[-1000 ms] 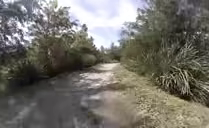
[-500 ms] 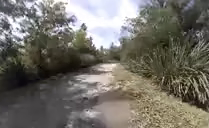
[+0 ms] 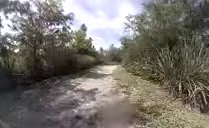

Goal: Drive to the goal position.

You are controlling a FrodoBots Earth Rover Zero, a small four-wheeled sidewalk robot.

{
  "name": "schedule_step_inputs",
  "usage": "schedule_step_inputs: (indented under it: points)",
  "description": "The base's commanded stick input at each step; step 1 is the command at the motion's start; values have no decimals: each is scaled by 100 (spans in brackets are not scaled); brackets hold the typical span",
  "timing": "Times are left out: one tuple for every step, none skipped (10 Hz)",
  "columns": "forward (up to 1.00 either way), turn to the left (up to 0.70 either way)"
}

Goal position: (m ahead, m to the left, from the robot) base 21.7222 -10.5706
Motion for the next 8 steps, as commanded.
schedule_step_inputs:
  points:
    - [84, 0]
    - [84, 0]
    - [84, 0]
    - [84, 0]
    - [84, 3]
    - [84, 26]
    - [84, 34]
    - [84, 26]
